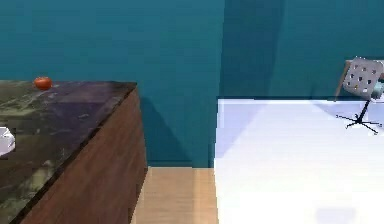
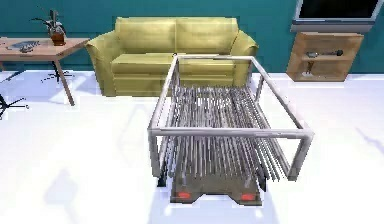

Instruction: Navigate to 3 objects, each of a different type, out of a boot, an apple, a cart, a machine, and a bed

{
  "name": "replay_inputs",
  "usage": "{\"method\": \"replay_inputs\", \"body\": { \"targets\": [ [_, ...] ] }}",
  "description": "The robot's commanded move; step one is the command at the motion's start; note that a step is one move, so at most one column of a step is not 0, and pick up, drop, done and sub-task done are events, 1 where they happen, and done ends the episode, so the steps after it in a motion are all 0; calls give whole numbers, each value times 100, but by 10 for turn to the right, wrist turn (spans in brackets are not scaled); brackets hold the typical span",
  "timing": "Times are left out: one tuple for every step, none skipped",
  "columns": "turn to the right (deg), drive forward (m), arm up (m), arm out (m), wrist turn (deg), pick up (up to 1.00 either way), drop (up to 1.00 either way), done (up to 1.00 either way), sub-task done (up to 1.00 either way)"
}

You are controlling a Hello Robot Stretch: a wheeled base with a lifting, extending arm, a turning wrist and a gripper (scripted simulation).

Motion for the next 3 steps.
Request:
{"method": "replay_inputs", "body": {
  "targets": [
    [0,95,0,0,0,0,0,0,0],
    [-450,0,0,0,0,0,0,0,0],
    [-210,0,0,0,0,0,0,0,0]
  ]
}}
